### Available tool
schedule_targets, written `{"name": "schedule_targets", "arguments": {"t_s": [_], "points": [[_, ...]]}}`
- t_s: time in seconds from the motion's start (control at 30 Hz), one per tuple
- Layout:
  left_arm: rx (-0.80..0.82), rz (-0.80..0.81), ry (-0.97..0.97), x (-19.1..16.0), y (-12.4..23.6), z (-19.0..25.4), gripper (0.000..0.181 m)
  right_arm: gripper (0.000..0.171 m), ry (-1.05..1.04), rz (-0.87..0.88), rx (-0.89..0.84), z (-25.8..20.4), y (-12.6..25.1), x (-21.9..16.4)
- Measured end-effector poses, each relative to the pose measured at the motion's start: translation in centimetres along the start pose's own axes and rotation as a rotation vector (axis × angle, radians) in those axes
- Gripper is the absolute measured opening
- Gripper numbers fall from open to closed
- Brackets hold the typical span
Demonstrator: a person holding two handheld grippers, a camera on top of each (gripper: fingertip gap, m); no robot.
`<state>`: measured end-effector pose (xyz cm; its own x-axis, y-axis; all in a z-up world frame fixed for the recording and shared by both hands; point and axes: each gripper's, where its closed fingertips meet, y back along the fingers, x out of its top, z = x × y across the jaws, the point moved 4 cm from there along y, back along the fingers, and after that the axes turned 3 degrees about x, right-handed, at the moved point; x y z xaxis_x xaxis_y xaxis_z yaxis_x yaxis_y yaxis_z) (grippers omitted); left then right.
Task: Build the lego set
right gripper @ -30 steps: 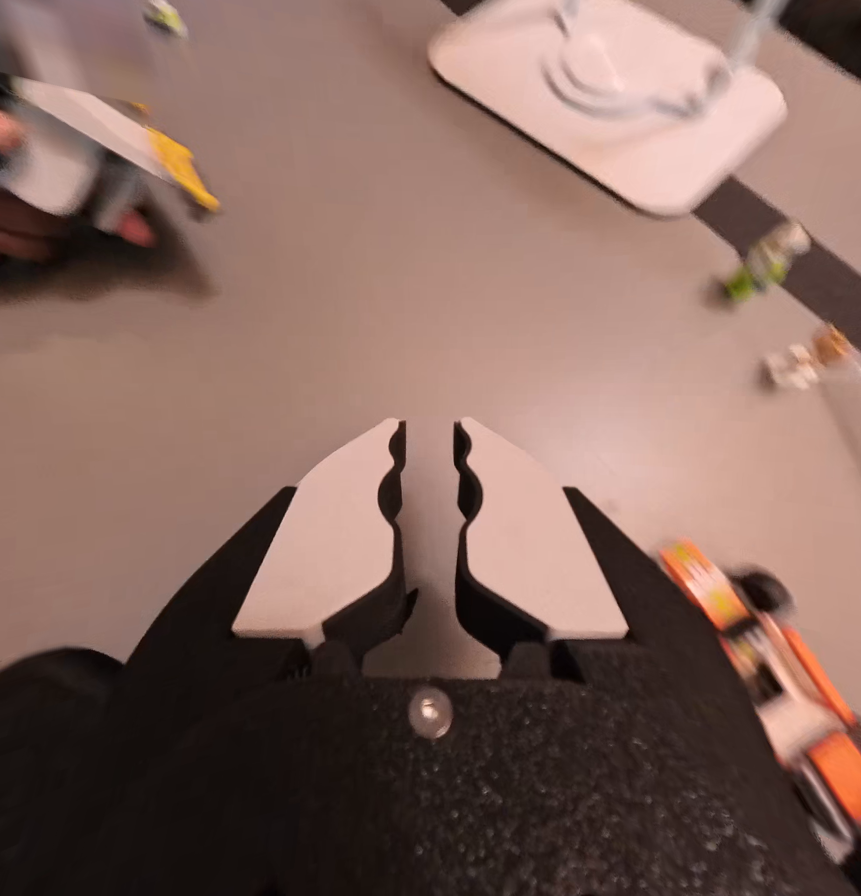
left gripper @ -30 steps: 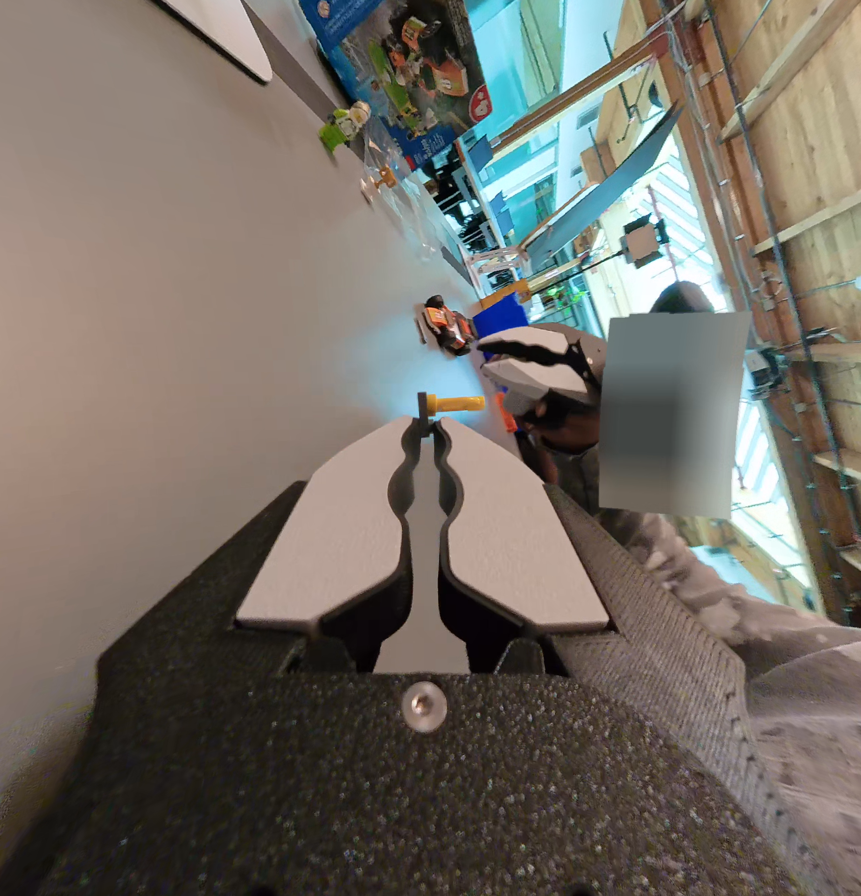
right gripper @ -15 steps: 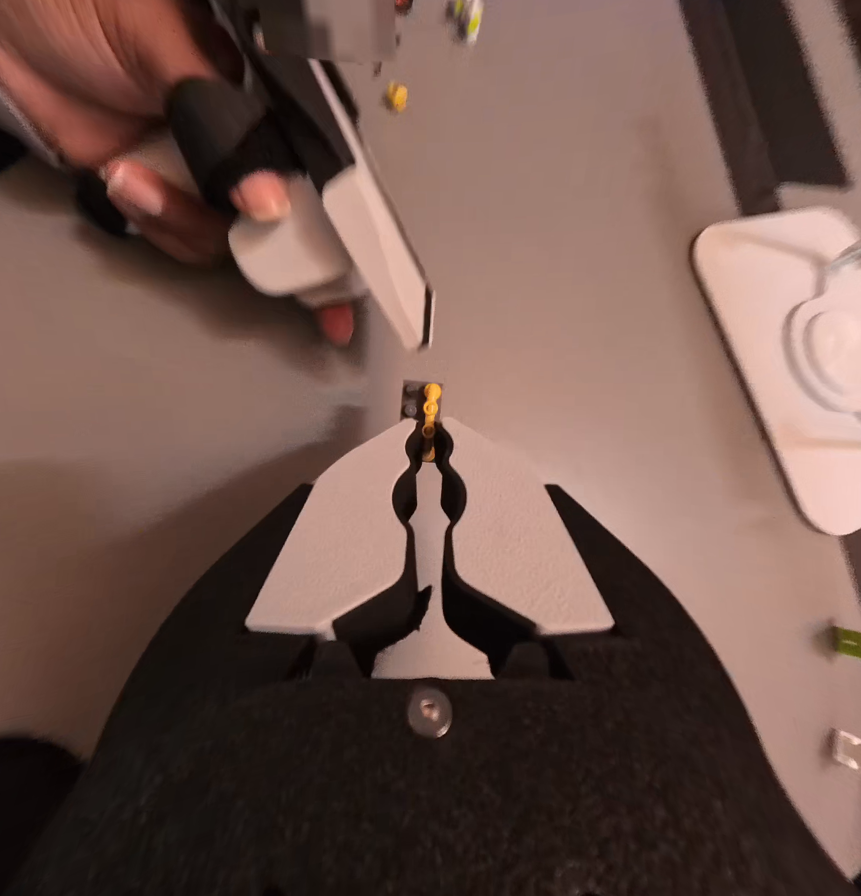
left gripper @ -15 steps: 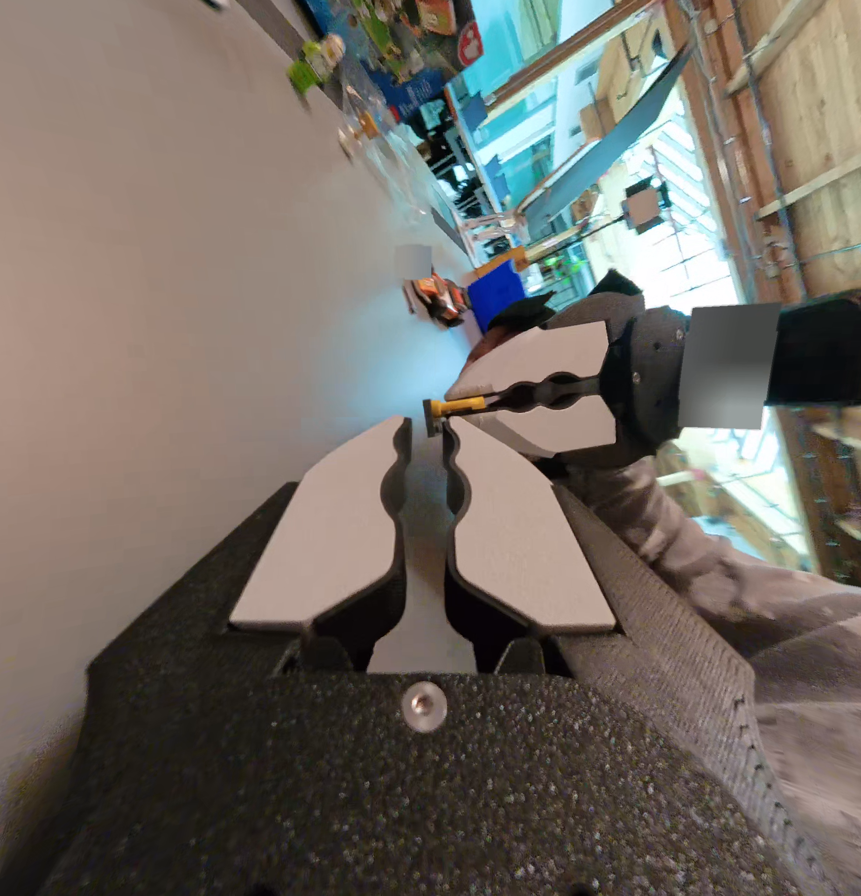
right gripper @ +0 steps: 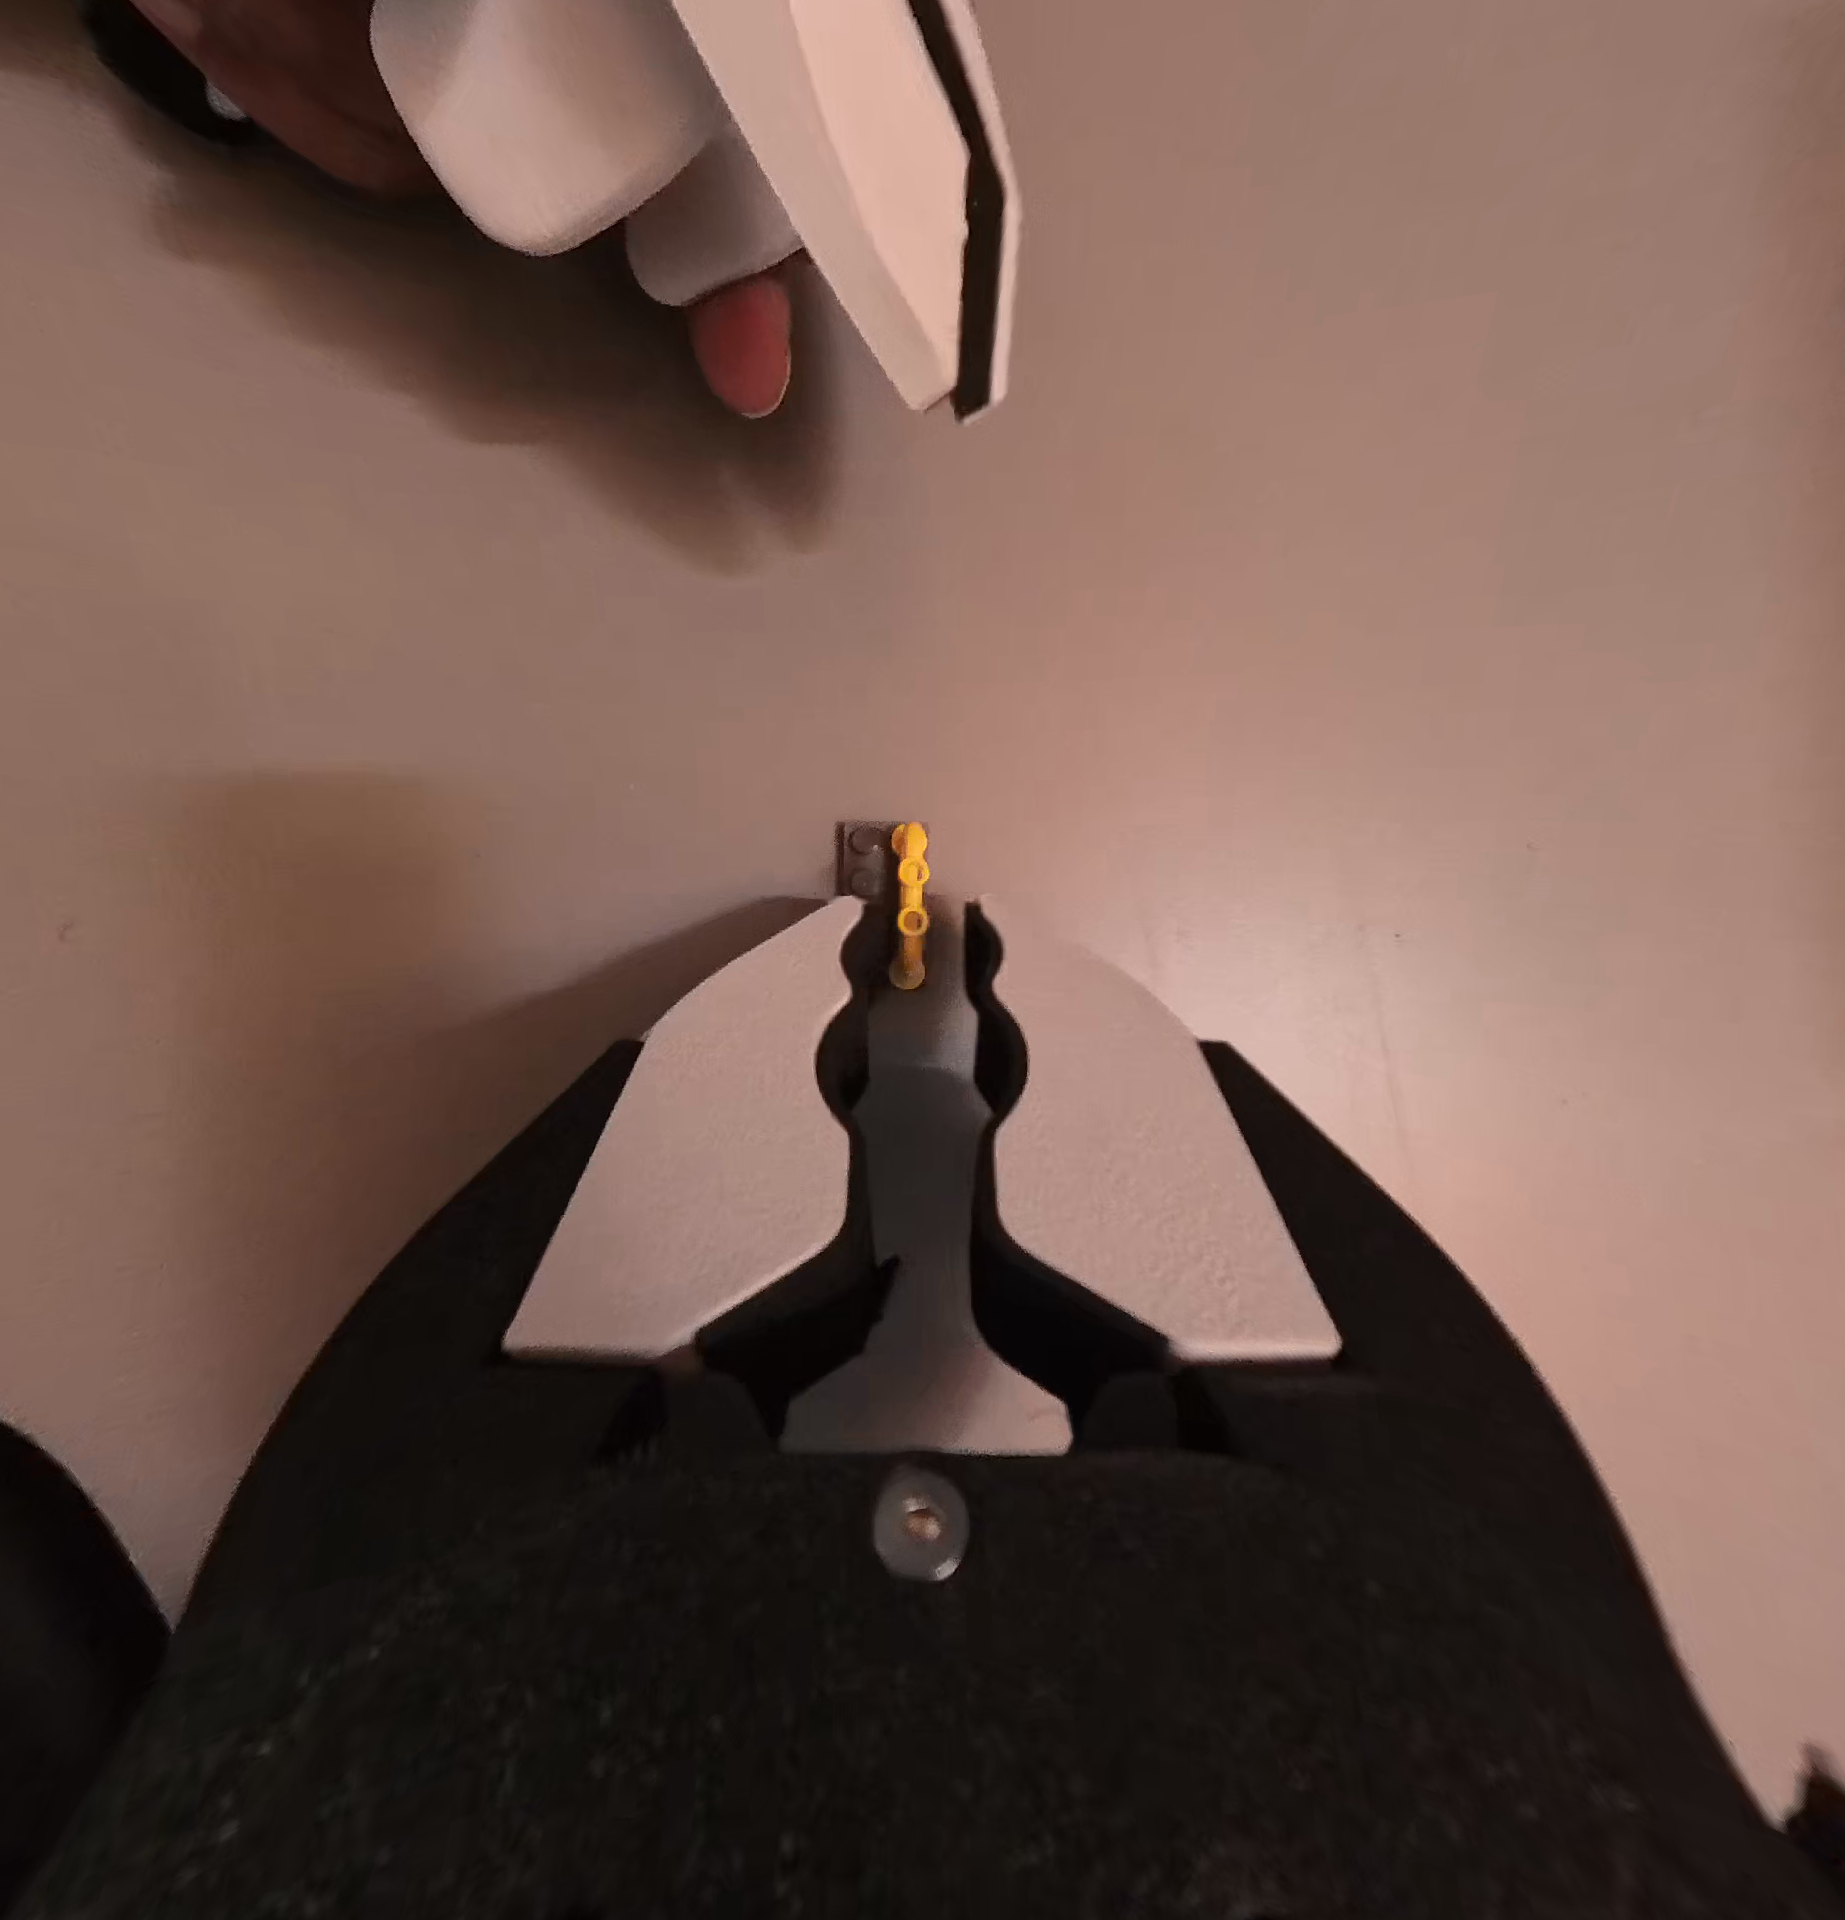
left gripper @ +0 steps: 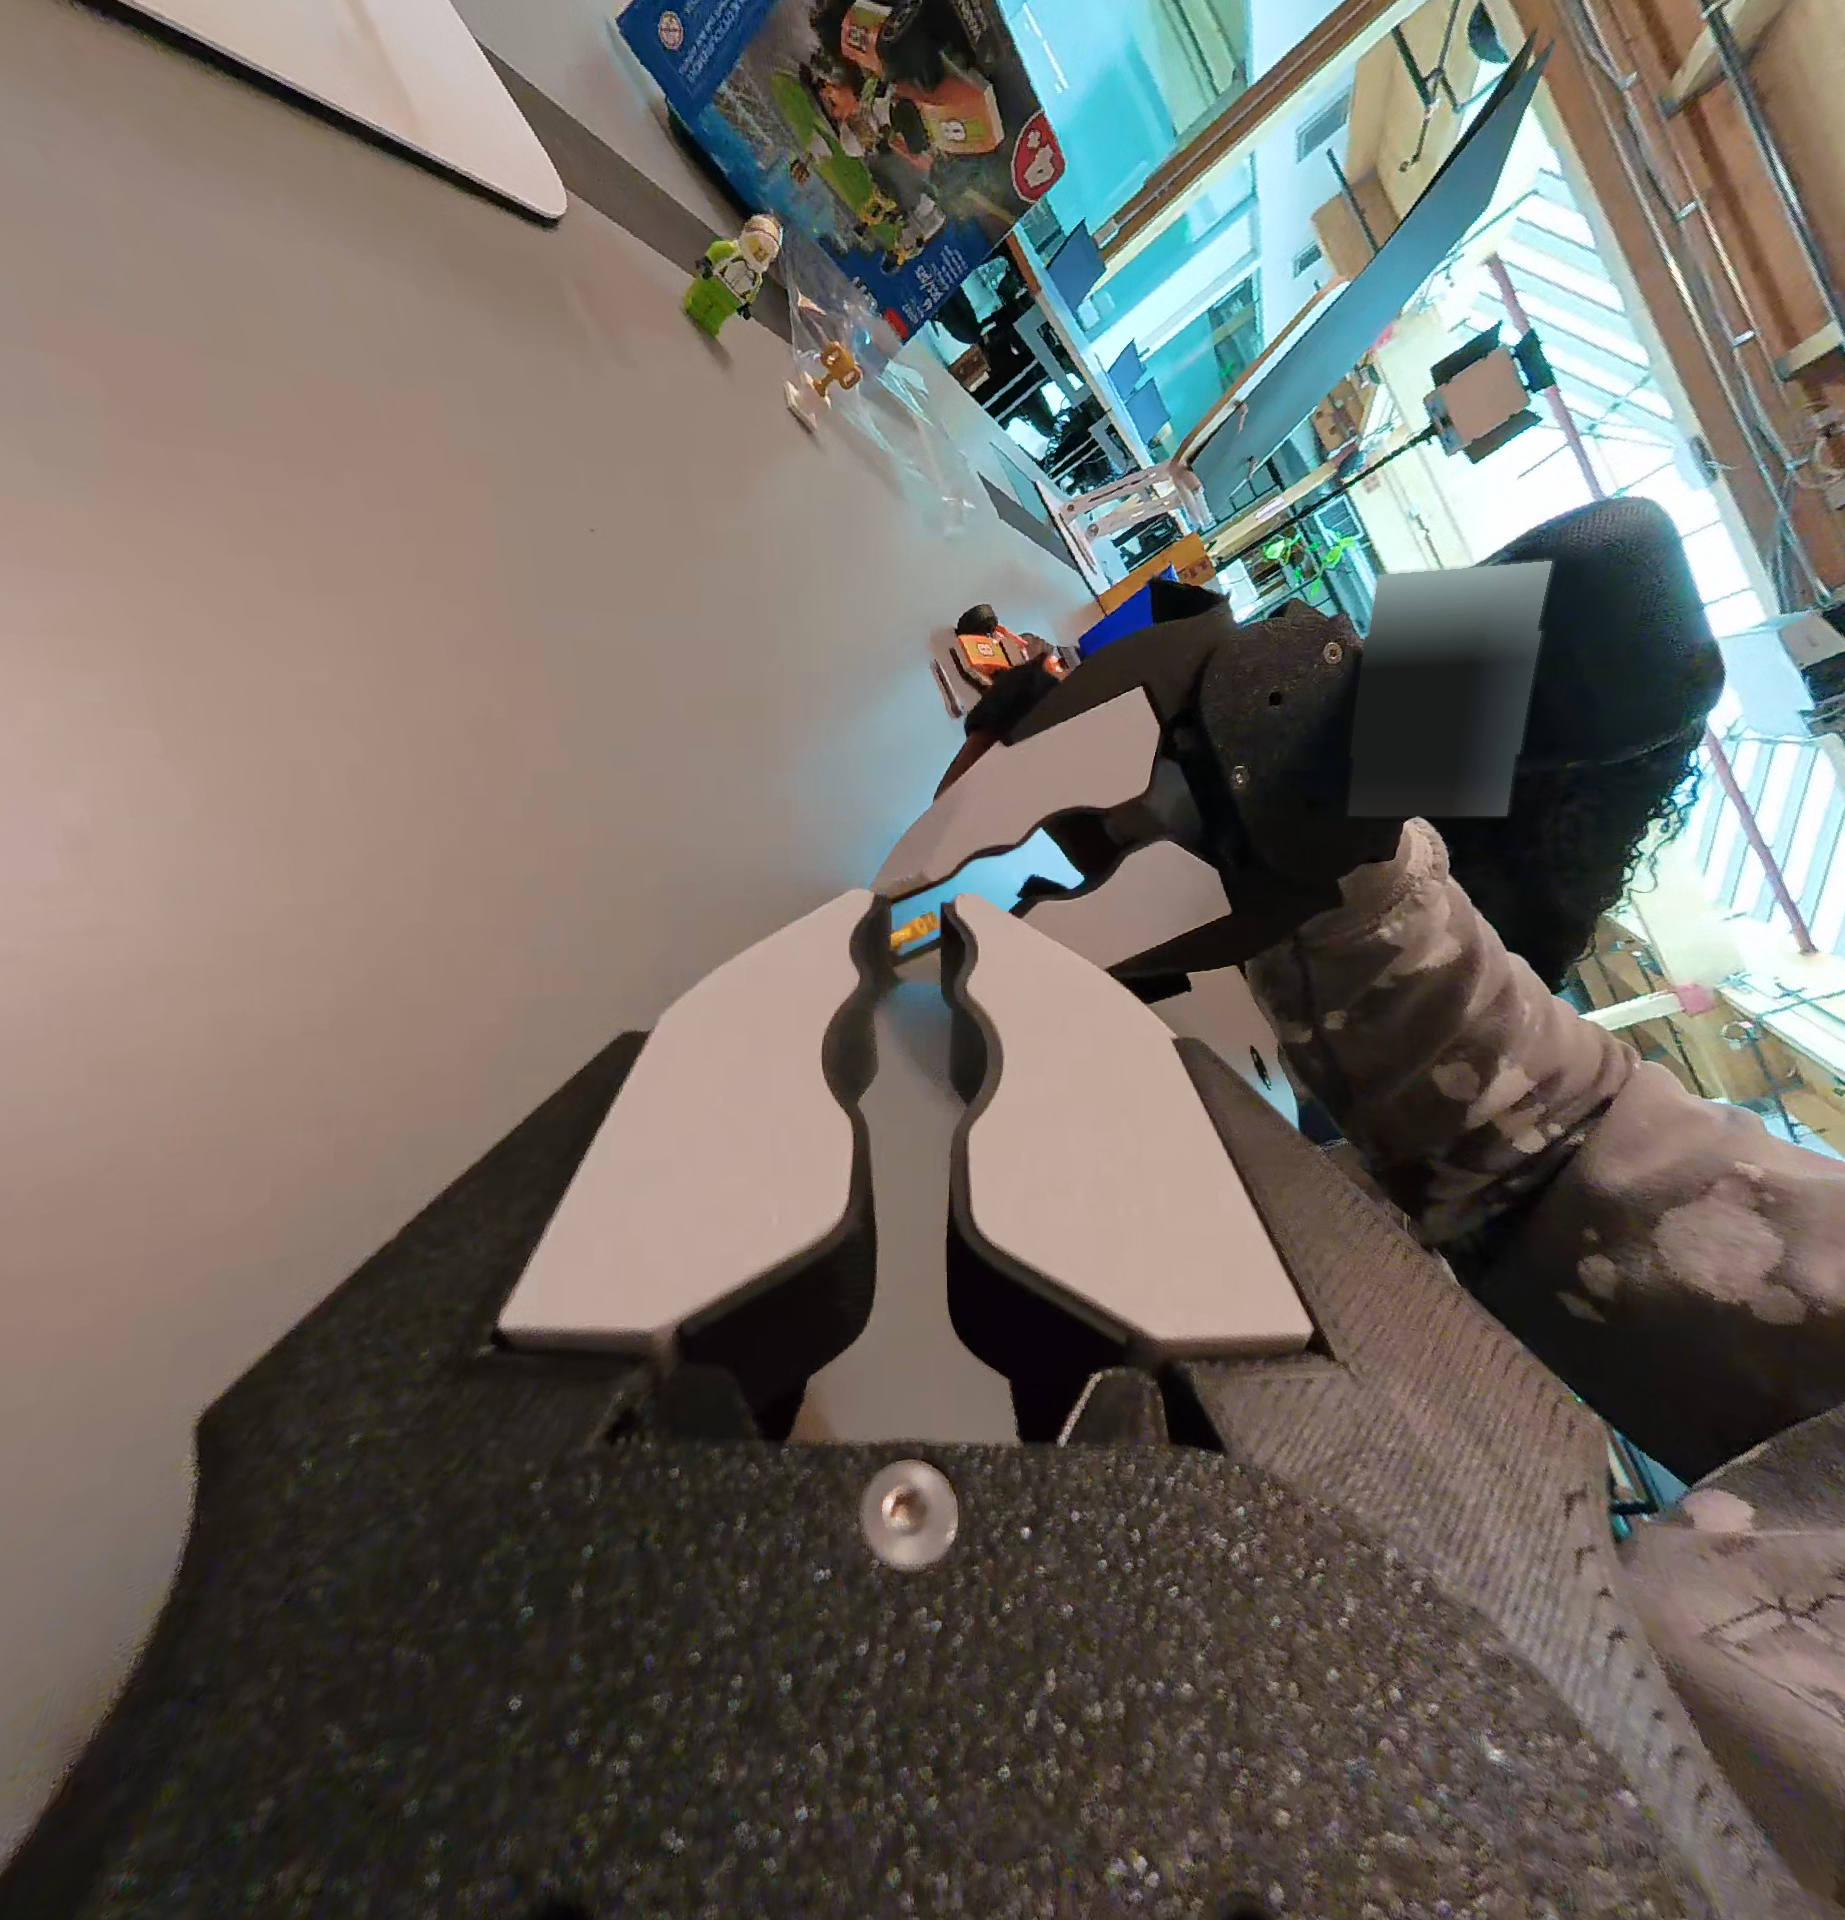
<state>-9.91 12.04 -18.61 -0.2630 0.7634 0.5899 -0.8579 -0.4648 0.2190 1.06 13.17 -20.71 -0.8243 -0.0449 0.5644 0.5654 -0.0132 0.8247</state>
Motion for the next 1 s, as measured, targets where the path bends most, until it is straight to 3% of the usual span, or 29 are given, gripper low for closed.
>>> {"name": "schedule_targets", "arguments": {"t_s": [0.23, 0.5, 0.7, 0.93, 1.0], "points": [[-0.022, 0.003, 0.015, 0.0, 0.1, 0.2, 0.009, 0.026, -0.193, 0.179, -0.090, 1.5, 4.6, -1.3], [-0.016, -0.008, 0.017, -0.3, -0.2, 0.0, 0.008, 0.024, -0.517, 0.157, -0.384, 3.8, 9.5, -9.6], [0.002, 0.006, -0.004, -0.1, 0.0, 0.0, 0.008, 0.026, -0.676, 0.079, -0.466, 3.8, 9.8, -13.7], [0.007, 0.004, -0.065, -0.2, -0.1, 0.7, 0.008, 0.026, -0.793, 0.020, -0.481, 5.7, 9.0, -14.4], [0.005, 0.001, -0.065, -0.2, -0.1, 0.7, 0.008, 0.017, -0.847, 0.011, -0.474, 6.5, 8.8, -14.6]]}}
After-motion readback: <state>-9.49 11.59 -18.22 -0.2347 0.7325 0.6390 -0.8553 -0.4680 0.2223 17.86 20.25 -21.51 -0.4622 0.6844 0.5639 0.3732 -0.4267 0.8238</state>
